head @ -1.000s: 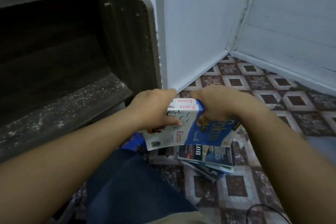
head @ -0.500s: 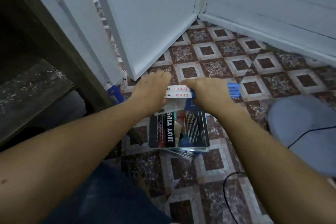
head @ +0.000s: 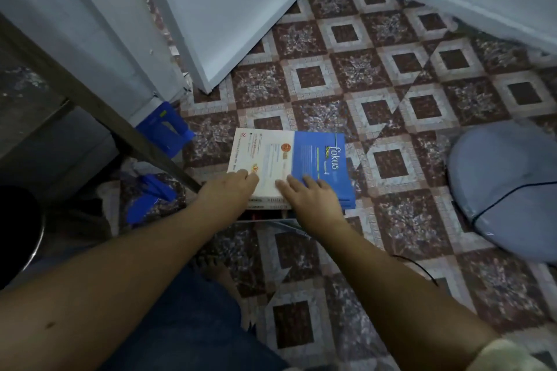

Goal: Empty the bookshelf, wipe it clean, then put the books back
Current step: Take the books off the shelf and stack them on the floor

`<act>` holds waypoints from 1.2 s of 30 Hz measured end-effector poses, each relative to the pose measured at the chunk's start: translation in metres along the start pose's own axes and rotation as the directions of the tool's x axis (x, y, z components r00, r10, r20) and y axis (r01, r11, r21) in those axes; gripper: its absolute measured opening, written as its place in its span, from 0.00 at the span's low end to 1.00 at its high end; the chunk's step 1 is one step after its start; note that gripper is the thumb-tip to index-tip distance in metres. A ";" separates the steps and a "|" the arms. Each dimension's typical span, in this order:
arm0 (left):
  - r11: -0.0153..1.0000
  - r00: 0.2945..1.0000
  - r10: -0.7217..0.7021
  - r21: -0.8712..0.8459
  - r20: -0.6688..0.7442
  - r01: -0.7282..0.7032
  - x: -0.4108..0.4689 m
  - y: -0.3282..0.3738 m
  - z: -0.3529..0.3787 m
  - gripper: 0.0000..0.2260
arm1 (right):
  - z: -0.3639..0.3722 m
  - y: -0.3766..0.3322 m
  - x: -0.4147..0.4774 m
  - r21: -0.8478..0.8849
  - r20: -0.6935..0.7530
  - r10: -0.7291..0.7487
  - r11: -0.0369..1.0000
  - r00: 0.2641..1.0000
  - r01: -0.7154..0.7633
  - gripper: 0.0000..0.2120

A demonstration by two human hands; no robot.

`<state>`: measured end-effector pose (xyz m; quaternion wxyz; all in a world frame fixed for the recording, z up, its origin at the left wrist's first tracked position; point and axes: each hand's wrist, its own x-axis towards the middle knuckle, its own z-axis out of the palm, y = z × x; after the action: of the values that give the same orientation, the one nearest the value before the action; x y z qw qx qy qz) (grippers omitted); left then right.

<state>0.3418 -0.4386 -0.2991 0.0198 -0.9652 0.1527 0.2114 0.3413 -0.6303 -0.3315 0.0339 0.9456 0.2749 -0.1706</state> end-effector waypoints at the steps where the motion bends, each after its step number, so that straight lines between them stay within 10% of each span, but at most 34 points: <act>1: 0.999 0.996 -0.015 -0.048 0.090 0.020 -0.002 -0.002 0.003 0.10 | 0.008 -0.003 -0.002 -0.011 0.030 -0.012 1.000 0.999 0.012 0.29; 6: 0.984 0.935 -0.017 -0.158 0.353 0.077 -0.007 -0.007 0.009 0.21 | 0.022 -0.010 -0.006 0.024 0.007 0.015 1.000 1.000 -0.015 0.25; 20: 0.944 0.989 -0.100 -0.304 0.113 0.130 -0.082 -0.034 -0.033 0.17 | -0.031 -0.037 -0.009 0.015 0.371 0.146 0.986 0.917 -0.163 0.37; 29: 0.877 0.898 -0.409 -0.342 -0.164 0.337 -0.214 -0.100 -0.057 0.16 | -0.153 -0.166 -0.022 -0.016 0.009 -0.052 0.999 0.999 0.052 0.22; 36: 0.749 0.688 -0.648 -0.439 -0.327 0.496 -0.339 -0.160 -0.069 0.18 | -0.241 -0.295 -0.038 -0.092 -0.239 -0.365 0.931 0.900 0.353 0.20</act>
<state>0.1246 -0.1965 -0.1004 -0.1058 -0.9746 -0.1962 -0.0189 0.2278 -0.3616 -0.0829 -0.0115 0.8917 0.4502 -0.0461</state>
